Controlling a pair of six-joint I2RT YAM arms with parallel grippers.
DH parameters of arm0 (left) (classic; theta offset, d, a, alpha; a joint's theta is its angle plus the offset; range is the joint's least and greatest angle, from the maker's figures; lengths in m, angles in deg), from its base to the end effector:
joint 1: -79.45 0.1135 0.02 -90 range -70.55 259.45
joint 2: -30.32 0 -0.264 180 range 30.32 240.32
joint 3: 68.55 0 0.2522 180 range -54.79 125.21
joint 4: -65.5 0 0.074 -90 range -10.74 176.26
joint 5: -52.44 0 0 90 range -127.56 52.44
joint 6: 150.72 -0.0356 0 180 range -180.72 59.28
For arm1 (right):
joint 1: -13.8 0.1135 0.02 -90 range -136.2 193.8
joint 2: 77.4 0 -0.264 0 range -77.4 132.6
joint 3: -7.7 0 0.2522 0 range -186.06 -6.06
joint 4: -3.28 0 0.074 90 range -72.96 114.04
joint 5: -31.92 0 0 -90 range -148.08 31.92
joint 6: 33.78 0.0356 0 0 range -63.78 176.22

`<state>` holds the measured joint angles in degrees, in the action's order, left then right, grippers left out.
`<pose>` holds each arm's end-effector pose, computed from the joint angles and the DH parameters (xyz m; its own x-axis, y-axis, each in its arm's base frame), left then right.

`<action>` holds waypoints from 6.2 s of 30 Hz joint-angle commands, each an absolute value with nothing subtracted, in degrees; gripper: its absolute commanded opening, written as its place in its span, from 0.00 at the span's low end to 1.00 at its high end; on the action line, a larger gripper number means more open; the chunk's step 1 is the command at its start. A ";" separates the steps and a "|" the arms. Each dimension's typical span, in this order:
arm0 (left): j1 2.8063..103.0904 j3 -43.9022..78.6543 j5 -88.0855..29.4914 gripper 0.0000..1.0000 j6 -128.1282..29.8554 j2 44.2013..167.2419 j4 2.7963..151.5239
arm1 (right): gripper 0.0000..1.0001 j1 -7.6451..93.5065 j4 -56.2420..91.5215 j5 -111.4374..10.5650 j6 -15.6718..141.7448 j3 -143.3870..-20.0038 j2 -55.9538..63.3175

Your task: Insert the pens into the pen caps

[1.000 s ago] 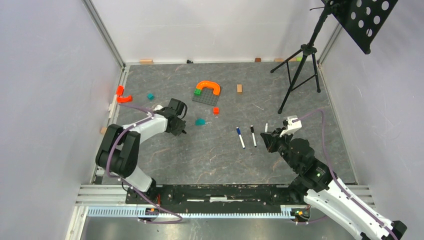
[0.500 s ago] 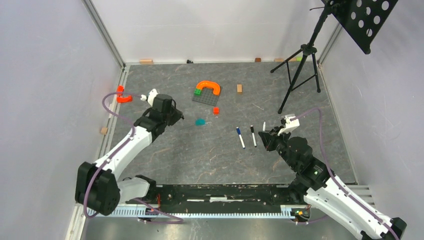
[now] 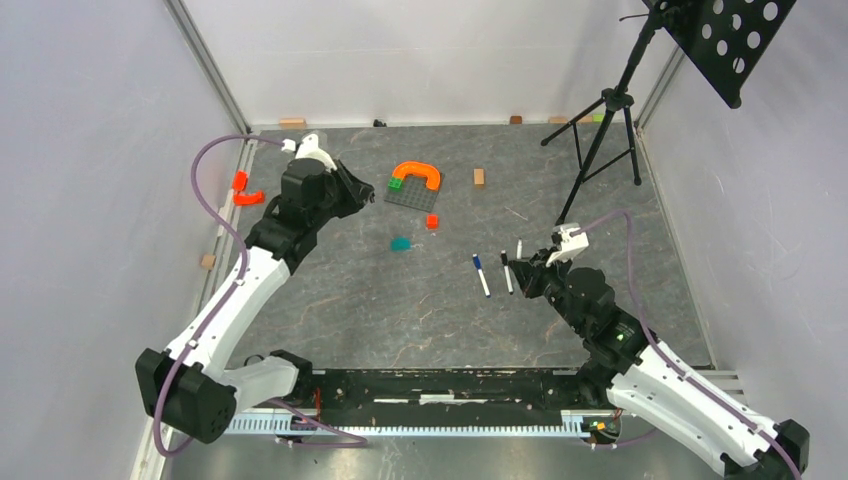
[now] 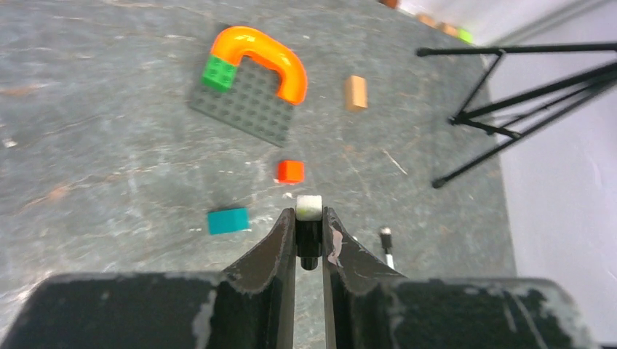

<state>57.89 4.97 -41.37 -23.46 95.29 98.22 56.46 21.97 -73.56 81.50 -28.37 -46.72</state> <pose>0.2405 -0.0925 0.3454 -0.4909 -0.4556 -0.7426 0.0164 0.8474 -0.5307 0.1163 0.0943 0.2470 -0.3503 0.2369 -0.9062 -0.3456 0.8666 0.3601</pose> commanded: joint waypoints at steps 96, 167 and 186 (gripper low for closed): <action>56.21 -9.36 6.96 0.02 9.16 108.82 17.98 | 0.00 62.22 -17.06 -44.72 90.17 -43.44 -16.36; 50.69 -8.78 11.31 0.02 3.27 109.51 18.49 | 0.00 63.45 -9.60 -51.46 88.74 -41.05 -23.42; 50.78 -8.63 10.42 0.02 1.58 109.63 20.79 | 0.00 63.62 -9.13 -51.02 88.99 -40.54 -24.06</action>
